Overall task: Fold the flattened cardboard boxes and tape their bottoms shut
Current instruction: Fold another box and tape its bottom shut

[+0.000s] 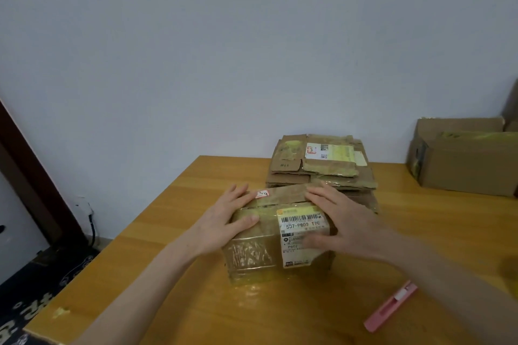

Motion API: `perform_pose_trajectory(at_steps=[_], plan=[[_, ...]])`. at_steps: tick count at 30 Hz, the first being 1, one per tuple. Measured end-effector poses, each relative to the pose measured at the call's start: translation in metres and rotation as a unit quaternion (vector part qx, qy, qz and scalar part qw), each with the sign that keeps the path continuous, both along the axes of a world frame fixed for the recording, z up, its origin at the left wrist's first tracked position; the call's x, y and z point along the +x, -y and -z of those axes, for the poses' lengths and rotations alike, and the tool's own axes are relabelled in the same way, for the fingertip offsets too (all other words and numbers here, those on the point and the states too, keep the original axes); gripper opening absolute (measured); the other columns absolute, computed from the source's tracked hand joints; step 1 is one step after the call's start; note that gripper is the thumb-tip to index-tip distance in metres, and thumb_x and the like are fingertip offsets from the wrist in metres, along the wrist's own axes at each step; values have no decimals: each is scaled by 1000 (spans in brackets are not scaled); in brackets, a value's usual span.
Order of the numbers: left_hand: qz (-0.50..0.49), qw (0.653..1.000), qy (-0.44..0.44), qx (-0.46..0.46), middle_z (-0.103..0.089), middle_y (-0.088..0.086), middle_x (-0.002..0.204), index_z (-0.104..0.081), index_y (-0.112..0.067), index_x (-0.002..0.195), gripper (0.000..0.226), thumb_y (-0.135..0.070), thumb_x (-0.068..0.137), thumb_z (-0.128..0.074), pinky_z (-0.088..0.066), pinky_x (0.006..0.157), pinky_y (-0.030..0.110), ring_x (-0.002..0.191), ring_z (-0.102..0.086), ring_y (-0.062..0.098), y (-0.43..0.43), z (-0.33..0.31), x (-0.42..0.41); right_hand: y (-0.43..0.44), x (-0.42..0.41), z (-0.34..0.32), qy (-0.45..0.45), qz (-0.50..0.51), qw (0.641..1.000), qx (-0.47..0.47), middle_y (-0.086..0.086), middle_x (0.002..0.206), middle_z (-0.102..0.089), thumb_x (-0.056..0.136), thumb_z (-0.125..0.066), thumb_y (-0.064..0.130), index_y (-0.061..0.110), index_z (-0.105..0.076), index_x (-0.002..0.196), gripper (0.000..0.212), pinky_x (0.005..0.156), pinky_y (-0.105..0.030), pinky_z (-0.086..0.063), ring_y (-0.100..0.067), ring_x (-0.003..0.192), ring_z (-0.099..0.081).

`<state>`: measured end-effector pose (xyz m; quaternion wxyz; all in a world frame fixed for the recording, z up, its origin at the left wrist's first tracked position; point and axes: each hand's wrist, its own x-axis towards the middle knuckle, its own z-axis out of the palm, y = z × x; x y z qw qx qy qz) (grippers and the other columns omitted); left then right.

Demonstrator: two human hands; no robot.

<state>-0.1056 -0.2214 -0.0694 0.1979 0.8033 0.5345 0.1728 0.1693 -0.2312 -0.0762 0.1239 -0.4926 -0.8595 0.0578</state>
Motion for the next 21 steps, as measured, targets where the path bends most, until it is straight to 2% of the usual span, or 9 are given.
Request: perform_pose_trajectory(at_steps=[1,2,4,6,8,12,16,19,21], plan=[[-11,1000,-4,-15,-1,-17,156,-21,-42,146,102,-95,58,-23,-9,119,46,143,5,3,0,-1,1,1,-2,4,-10,6,1000,-10,20,153,6,54,-18,96,23,-8,150,122,114,-37,-14,-4,141,12],[-23,999,-2,-30,4,-14,157,-20,-44,146,96,-92,63,-26,-11,118,47,144,4,8,2,-3,4,2,-4,7,-39,13,999,-28,21,151,13,52,-25,97,23,-6,150,124,115,-41,-13,-5,140,16],[-45,996,41,-58,6,-10,158,-20,-41,147,83,-78,76,-39,-21,116,38,145,-5,12,6,-4,8,2,-8,9,-160,38,983,-85,19,151,21,54,-50,86,24,-6,150,123,111,-36,-27,-8,142,6],[-65,988,111,-84,2,-15,157,-17,-35,149,79,-59,80,-47,-31,105,28,138,-17,6,12,-5,12,4,-14,10,-256,57,957,-123,14,154,20,56,-66,67,21,-4,150,123,103,-24,-34,-10,142,-6],[-82,979,164,-93,-6,-15,155,-18,-31,150,78,-51,83,-53,-39,97,25,128,-26,3,13,-6,16,5,-18,11,-280,70,949,-129,9,157,14,54,-70,62,18,-3,151,125,103,-24,-34,-12,142,-11],[-106,967,215,-84,-23,-6,145,-38,-31,140,62,-43,84,-62,-47,99,39,119,-42,12,15,-9,28,17,-15,14,-311,86,940,-107,11,157,-2,51,-69,65,17,-14,150,123,101,-29,-42,-13,138,-27],[-103,960,250,-68,-31,-4,134,-48,-34,129,52,-39,81,-68,-52,92,38,114,-46,15,22,-12,48,41,3,11,-274,119,953,-48,12,156,-11,45,-61,83,22,-20,148,127,107,-35,-37,-12,137,-26],[-88,966,241,-30,-32,-7,129,-54,-38,119,41,-41,81,-68,-50,91,33,115,-43,13,28,-10,61,59,19,6,-197,148,968,-57,11,156,-4,50,-55,84,26,-15,148,120,113,-40,-19,-11,144,-1],[-69,975,208,-24,-33,-8,128,-53,-41,116,34,-43,84,-63,-47,78,20,114,-43,11,31,-4,64,67,22,5,-92,152,983,-37,11,154,5,50,-34,94,30,-7,146,119,114,-41,-7,-10,140,15]])
